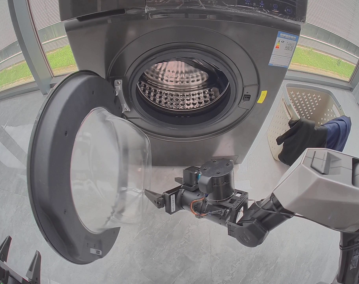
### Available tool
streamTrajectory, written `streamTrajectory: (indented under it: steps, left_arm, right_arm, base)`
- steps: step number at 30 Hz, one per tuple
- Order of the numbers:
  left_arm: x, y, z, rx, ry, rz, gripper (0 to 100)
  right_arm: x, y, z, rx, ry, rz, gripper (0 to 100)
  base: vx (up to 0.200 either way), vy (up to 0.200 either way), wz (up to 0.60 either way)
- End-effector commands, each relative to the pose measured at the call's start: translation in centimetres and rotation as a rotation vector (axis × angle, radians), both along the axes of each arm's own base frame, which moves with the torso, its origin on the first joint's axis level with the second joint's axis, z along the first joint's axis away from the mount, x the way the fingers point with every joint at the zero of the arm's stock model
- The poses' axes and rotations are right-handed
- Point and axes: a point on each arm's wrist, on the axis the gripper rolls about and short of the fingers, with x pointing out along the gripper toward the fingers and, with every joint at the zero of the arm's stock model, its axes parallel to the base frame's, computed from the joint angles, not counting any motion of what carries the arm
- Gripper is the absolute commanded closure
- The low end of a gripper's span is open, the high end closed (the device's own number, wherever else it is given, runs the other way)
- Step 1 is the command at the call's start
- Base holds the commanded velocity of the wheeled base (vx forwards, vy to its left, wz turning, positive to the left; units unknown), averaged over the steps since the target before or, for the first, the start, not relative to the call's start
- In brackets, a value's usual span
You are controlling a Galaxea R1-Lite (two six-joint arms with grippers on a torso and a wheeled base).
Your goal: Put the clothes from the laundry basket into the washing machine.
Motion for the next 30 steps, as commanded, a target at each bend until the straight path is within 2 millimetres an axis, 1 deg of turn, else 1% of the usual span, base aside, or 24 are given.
streamTrajectory:
  steps: [1, 7, 11, 16, 17, 18, 20, 21, 22, 25, 28, 30]
  left_arm:
    - [0.1, 0.0, -0.4, 0.0, 0.008, 0.0, 0]
    - [0.1, 0.0, -0.4, 0.0, 0.008, 0.001, 0]
    - [0.1, 0.0, -0.4, 0.0, 0.008, 0.0, 0]
    - [0.1, 0.0, -0.4, 0.0, 0.008, 0.0, 0]
    - [0.1, 0.0, -0.4, 0.0, 0.008, 0.0, 0]
    - [0.1, 0.0, -0.4, 0.0, 0.008, 0.0, 0]
    - [0.1, 0.0, -0.4, 0.0, 0.008, 0.001, 0]
    - [0.1, 0.0, -0.4, 0.0, 0.008, 0.001, 0]
    - [0.1, 0.0, -0.4, 0.0, 0.008, 0.001, 0]
    - [0.1, 0.0, -0.4, 0.0, 0.008, 0.001, 0]
    - [0.0, 0.0, -0.4, 0.0, 0.006, 0.001, 0]
    - [0.1, 0.0, -0.4, -0.002, 0.008, 0.0, 0]
  right_arm:
    - [0.2, 1.4, -1.3, -0.002, 0.002, 0.015, 0]
    - [1.3, 1.3, 0.1, 0.038, -0.035, -0.005, 0]
    - [1.7, 1.5, 0.5, 0.048, -0.046, -0.009, 0]
    - [2.4, 3.4, -0.7, 0.058, -0.061, -0.004, 0]
    - [2.5, 3.8, -0.6, 0.064, -0.068, -0.004, 0]
    - [2.5, 3.8, -0.6, 0.064, -0.068, -0.004, 0]
    - [2.6, 5.4, -1.4, 0.077, -0.078, 0.015, 0]
    - [2.6, 5.4, -1.4, 0.077, -0.078, 0.015, 0]
    - [2.8, 6.3, -1.9, 0.085, -0.085, 0.024, 0]
    - [2.9, 7.7, -2.4, 0.108, -0.104, 0.039, 0]
    - [3.0, 8.2, -2.3, 0.123, -0.115, 0.04, 0]
    - [2.9, 8.3, -1.9, 0.137, -0.127, 0.039, 0]
  base:
    - [0.0, 0.0, 0.0]
    - [0.0, 0.0, 0.0]
    - [0.0, 0.0, 0.0]
    - [0.0, 0.0, 0.0]
    - [0.0, 0.0, 0.0]
    - [0.0, 0.0, 0.0]
    - [0.0, 0.0, 0.0]
    - [0.0, 0.0, 0.0]
    - [0.0, 0.0, 0.0]
    - [0.0, 0.0, 0.0]
    - [0.0, 0.0, 0.0]
    - [0.0, 0.0, 0.0]
